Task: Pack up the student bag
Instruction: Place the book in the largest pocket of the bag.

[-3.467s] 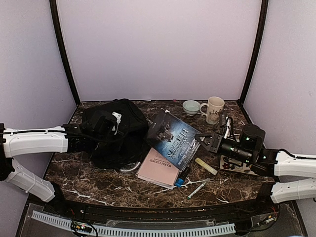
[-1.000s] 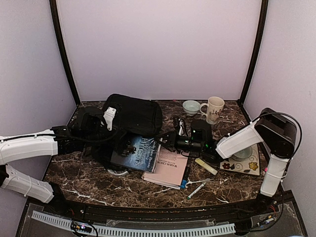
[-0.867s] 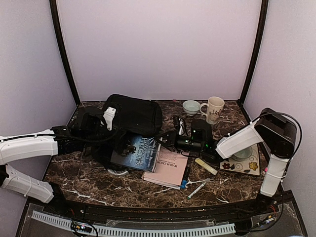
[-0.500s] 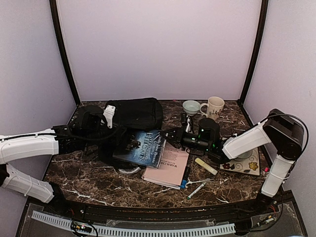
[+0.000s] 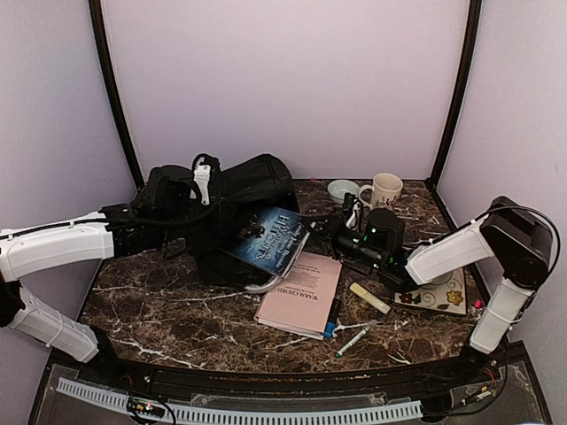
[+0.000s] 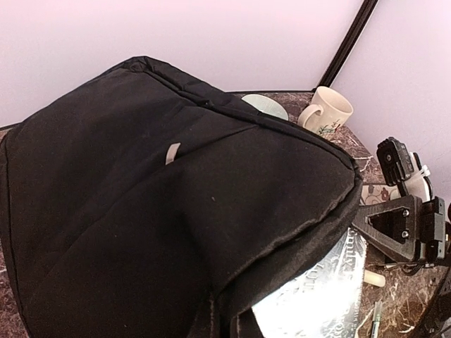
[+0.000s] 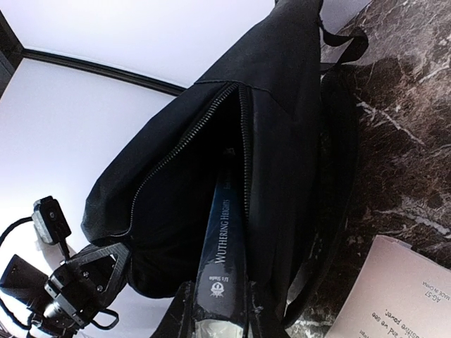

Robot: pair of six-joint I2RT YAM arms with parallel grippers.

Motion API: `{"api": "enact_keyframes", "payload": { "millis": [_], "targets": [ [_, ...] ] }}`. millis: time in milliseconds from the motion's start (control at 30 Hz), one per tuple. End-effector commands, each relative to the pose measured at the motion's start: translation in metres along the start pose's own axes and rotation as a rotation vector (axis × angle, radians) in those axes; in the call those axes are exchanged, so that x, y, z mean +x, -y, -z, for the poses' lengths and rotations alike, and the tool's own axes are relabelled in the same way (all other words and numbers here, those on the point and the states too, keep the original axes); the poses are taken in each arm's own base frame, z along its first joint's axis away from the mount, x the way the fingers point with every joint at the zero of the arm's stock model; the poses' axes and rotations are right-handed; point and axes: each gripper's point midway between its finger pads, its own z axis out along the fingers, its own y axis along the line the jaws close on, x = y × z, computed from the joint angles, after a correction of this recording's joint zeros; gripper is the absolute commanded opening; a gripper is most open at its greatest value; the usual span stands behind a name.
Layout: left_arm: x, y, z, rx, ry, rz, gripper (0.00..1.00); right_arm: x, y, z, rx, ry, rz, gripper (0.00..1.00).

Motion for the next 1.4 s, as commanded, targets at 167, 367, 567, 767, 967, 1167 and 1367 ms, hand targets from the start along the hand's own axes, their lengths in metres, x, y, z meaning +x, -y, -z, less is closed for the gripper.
{"api": "enact_keyframes", "payload": {
  "millis": [167, 367, 567, 767, 967, 1167, 1367],
  "targets": [
    [-0.028, 0.043, -0.005, 0.175, 0.034, 0.060, 0.00, -0.049, -0.069, -0.008, -0.227, 0.282, 0.002, 0.00],
    [-0.030, 0.051, -0.002, 0.217, 0.024, 0.057, 0.00, -0.048, -0.065, -0.030, -0.147, 0.333, 0.058, 0.00],
    [-0.036, 0.046, 0.010, 0.191, 0.034, 0.048, 0.00, -0.051, -0.078, -0.078, -0.159, 0.330, 0.087, 0.00],
    [-0.038, 0.024, 0.035, 0.098, 0.055, 0.034, 0.00, -0.034, -0.085, -0.140, -0.105, 0.159, 0.213, 0.00],
    [-0.030, 0.013, 0.041, 0.051, 0.029, 0.037, 0.00, 0.012, -0.081, -0.171, -0.112, -0.056, 0.286, 0.00],
    [-0.015, -0.012, 0.035, -0.065, 0.031, 0.031, 0.00, 0.026, -0.063, -0.160, -0.024, -0.137, 0.396, 0.42],
    [0.000, -0.026, 0.018, -0.147, 0.004, 0.005, 0.00, 0.019, -0.054, -0.121, 0.131, -0.175, 0.539, 0.86]
  ]
}}
